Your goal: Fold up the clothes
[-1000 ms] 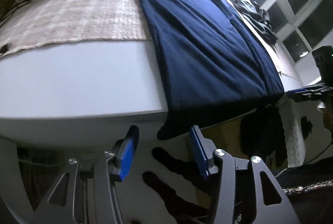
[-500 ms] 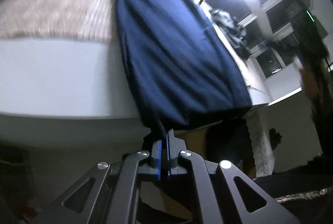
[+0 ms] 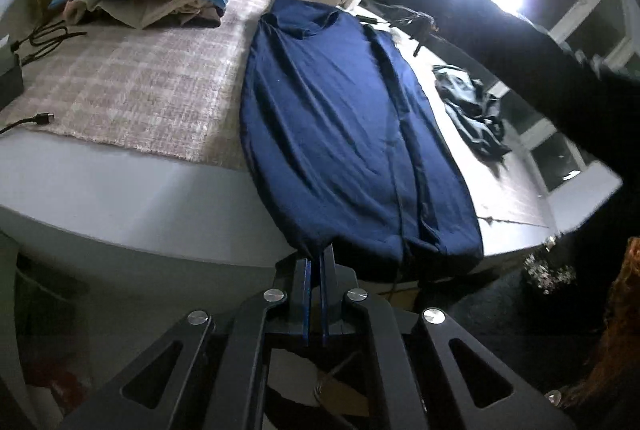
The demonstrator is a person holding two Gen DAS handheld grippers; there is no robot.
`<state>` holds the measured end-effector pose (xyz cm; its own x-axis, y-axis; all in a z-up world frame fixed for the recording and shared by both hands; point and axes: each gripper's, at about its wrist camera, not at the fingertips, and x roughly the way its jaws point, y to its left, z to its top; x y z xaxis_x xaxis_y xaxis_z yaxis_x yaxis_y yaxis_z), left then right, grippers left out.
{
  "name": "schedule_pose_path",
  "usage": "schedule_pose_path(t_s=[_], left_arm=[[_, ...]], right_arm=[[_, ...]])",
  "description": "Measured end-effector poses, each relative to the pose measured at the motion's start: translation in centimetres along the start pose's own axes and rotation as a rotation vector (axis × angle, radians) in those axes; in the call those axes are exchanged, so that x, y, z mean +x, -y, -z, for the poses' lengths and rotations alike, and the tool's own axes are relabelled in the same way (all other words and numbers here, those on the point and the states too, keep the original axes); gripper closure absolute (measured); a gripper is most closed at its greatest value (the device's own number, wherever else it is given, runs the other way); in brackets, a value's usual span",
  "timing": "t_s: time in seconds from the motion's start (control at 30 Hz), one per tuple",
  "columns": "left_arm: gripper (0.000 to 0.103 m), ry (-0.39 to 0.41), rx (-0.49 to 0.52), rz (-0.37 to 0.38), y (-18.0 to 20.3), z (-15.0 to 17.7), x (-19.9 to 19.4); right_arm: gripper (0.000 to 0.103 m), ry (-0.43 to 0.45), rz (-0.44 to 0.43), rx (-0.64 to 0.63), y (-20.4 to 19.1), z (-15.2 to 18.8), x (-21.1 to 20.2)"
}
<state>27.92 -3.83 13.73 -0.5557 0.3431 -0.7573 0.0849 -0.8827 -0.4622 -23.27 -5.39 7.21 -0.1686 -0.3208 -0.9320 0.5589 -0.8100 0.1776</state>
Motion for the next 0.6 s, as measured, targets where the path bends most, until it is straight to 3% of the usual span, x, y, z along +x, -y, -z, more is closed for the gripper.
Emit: schedule_pose_path(t_s=[0.17,0.4,0.47,0.53,0.6], left_arm=[[0.101,-0.008,-0.064,-0.067,0.7,-0.8,1.7],[0.101,-0.02,-0.06,-0.127,1.7,-1.3,1.8],[0.101,-0.023,-0.046,-0.14,2.0,-1.3,1.6],[0.101,-0.029,-0.035,-0.145,2.4,-1.3,1.3],[0.101,-0.035,-0.013,-0.146,3.1,-1.2,1.1]], right_arm=[[0.053,-0.109,0.055,0.003,0.2,-3.0,6.0],[0.044,-0.178,0.122,-0.077,-1.2,-3.7,8.4],[0.048,-0.162,0.154,-0.153,-2.1,-3.0,8.3],[0.077,-0.14,0.183,-0.223,-2.8,-2.2,8.0],[0.097,-0.141,0.169,-0.204,-1.4,-2.0,7.3]])
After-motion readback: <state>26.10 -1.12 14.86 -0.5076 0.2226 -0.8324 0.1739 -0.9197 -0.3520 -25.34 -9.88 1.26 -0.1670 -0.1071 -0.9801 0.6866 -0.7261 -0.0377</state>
